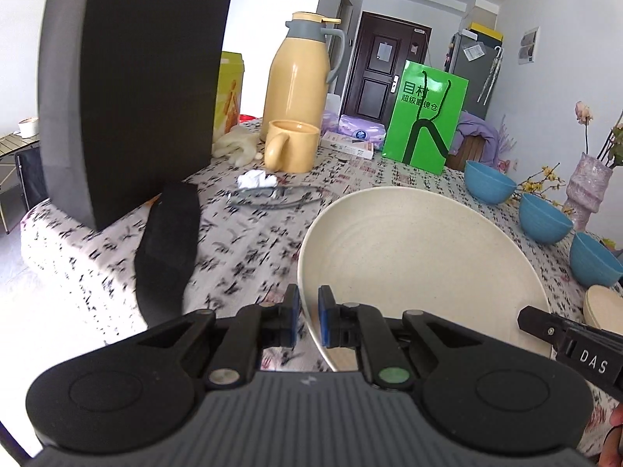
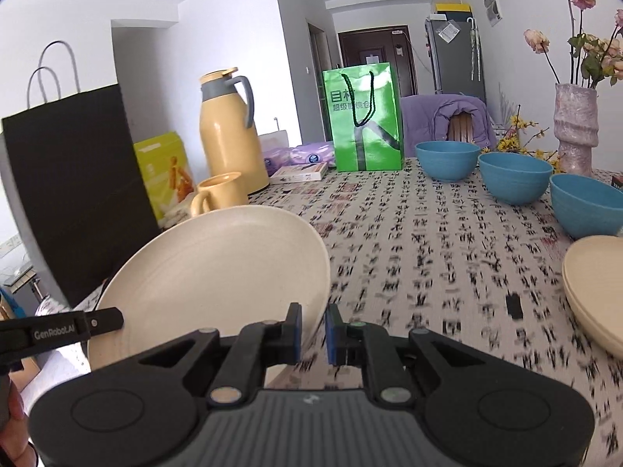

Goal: Organize plates and bowls
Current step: 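Carry the held cream plate with both grippers over the plate stack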

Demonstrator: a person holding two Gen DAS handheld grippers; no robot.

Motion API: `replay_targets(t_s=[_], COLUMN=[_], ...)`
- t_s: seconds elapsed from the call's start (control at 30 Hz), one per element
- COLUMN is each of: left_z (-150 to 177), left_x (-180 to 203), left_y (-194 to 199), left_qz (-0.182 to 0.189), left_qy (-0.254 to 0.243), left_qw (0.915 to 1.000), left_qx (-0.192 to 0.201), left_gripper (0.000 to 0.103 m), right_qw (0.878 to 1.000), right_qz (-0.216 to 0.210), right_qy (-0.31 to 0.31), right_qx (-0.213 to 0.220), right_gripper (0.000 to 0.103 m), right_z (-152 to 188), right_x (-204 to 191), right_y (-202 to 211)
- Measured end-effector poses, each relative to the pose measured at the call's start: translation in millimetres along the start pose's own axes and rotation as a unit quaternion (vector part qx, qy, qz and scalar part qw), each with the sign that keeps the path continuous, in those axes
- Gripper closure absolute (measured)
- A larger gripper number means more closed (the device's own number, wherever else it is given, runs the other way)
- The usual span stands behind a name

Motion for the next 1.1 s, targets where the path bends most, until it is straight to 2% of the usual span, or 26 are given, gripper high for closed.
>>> replay_targets(t_s=[0.23,0.63,0.8,1.1], left_z=[9.0,9.2,9.4,10.0], left_x=[-4.2,22.9,51.5,125.9], left_y=[2.8,-6.0,-9.6,-12.8], left_qz=[-0.003,0.009,0.019,0.065], left_qy=[0.004,-0.019,-0.033,-0.062], left_qw=[1.0000,0.9997,0.9991,0.9953], left_qx=[-0.005,-0.016,-0.020,-0.036], left_gripper=[0.092,0.092,0.092,0.092], right_qw=[1.000,1.000,0.999,0.996], right_qz=[0.004,0.012,0.026,0.064], right_qy=[0.011,-0.019,-0.027,-0.058], right_qx=[0.002,-0.005,0.001,0.026], right_gripper=[0.091,0.091,0.091,0.091], right_z=[7.0,10.1,9.2,0.5], right_x=[-8.9,23.0,48.1,116.5], right_y=[4.6,-0.2,6.4,35.0])
Point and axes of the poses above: each gripper's, at about its wrist camera, not at the fingertips, and y roughly against the way its jaws point, x to its right, z to its underside, the point moved 3 cm from there along -y, roughly the way its jaws point, and after that the axes turned 14 degrees about -z, right-handed, at the moved point
